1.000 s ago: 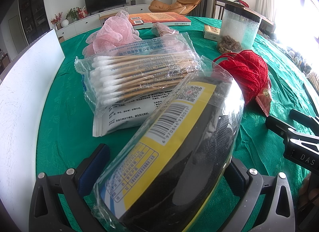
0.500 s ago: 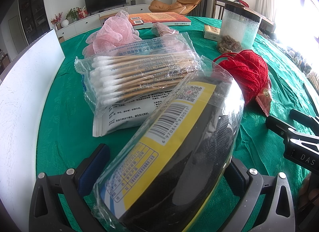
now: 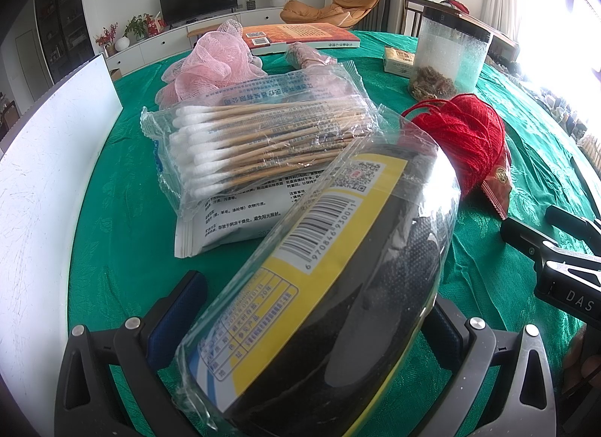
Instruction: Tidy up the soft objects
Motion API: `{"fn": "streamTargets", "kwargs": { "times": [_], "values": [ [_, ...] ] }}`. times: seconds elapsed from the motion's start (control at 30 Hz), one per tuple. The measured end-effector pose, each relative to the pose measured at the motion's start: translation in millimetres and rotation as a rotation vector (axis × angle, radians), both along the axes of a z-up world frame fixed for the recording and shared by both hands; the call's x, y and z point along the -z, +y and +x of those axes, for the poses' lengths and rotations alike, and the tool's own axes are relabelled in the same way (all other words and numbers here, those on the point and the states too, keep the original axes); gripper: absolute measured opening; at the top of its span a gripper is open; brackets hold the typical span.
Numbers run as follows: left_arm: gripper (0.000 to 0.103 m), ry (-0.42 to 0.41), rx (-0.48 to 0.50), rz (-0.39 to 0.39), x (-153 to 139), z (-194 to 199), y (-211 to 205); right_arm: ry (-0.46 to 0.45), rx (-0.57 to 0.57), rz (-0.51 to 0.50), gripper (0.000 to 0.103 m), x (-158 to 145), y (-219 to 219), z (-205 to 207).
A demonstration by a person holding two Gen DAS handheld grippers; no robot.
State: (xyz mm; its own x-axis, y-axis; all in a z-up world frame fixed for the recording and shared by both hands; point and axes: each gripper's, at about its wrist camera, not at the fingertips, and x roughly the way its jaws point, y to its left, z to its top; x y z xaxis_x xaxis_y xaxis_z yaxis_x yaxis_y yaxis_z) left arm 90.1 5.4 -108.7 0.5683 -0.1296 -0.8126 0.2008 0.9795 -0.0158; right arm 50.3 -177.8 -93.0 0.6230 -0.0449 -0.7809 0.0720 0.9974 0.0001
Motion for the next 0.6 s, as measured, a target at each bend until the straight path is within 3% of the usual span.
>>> {"fn": "streamTargets", "kwargs": {
  "times": [0.47,0.6],
  "values": [
    [0.103,0.002,0.005,0.007,-0.4,-1.6,-0.7,-0.001,-0.001,0.0,0.09,0.0,0.0,-0.1],
    [0.103,0.089,0.033,0.024,-3.9,-5.0,0.0,0.0,0.0,-0.001,0.09,0.3,0.2,0.3]
  ]
}}
